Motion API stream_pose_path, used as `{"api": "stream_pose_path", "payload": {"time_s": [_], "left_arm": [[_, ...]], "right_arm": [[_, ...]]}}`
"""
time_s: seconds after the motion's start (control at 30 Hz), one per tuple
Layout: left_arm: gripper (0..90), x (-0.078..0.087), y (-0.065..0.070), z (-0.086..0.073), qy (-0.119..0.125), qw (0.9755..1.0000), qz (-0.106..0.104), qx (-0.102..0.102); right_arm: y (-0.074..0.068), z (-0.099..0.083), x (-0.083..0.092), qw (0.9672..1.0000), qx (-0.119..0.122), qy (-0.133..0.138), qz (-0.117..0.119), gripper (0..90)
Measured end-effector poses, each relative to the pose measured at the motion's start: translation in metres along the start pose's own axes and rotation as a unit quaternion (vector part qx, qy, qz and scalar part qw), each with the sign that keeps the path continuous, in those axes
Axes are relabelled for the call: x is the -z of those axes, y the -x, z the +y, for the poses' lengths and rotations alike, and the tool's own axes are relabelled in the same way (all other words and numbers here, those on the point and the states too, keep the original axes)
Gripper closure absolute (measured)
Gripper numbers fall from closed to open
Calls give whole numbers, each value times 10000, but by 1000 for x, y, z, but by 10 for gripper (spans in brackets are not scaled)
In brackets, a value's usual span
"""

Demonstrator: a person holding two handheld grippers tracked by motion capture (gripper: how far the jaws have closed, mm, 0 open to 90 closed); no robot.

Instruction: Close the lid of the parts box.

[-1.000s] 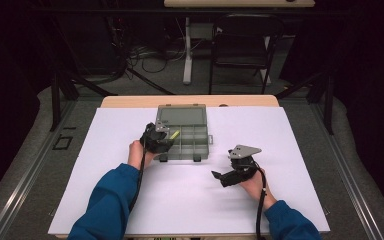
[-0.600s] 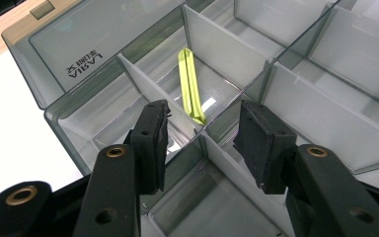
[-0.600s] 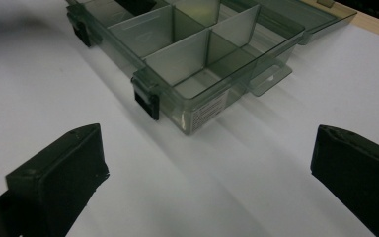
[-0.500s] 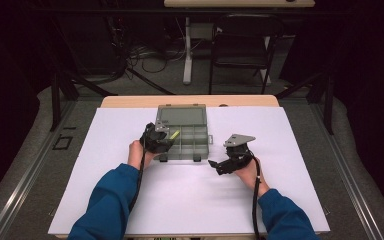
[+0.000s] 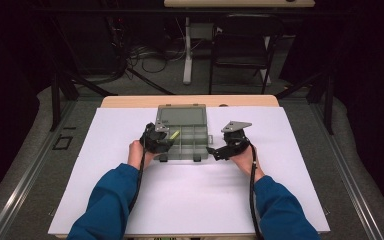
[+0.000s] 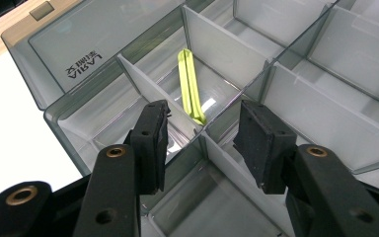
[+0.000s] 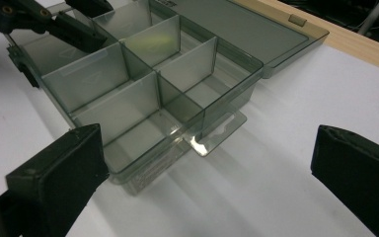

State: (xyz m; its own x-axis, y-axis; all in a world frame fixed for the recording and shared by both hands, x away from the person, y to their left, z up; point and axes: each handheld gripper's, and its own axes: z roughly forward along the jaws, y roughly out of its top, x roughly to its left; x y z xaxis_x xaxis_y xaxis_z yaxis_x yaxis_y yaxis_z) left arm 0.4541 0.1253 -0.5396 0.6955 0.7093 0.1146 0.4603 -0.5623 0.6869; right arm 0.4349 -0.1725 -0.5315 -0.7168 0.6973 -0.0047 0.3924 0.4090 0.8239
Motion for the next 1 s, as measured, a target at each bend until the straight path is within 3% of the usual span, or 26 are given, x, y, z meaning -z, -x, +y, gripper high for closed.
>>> {"api": "stream_pose_path", "payload": {"time_s": [0.5, 0.63, 0.77, 0.87, 1.0], "left_arm": [[555, 0, -1, -1, 24, 10000, -23, -22], [555, 0, -1, -1, 27, 10000, -22, -21], [555, 0, -1, -1, 38, 10000, -21, -21], [555, 0, -1, -1, 39, 10000, -24, -26], [555, 0, -1, -1, 44, 10000, -29, -28]], "right_arm": [[24, 18, -23, 9997, -155, -59, -167, 32], [27, 22, -29, 9995, -113, -35, -290, 142], [34, 25, -37, 9993, -275, -52, -234, 186], [38, 28, -42, 9988, -407, -36, -252, 288], [42, 32, -47, 9983, -440, -72, -363, 503]]}}
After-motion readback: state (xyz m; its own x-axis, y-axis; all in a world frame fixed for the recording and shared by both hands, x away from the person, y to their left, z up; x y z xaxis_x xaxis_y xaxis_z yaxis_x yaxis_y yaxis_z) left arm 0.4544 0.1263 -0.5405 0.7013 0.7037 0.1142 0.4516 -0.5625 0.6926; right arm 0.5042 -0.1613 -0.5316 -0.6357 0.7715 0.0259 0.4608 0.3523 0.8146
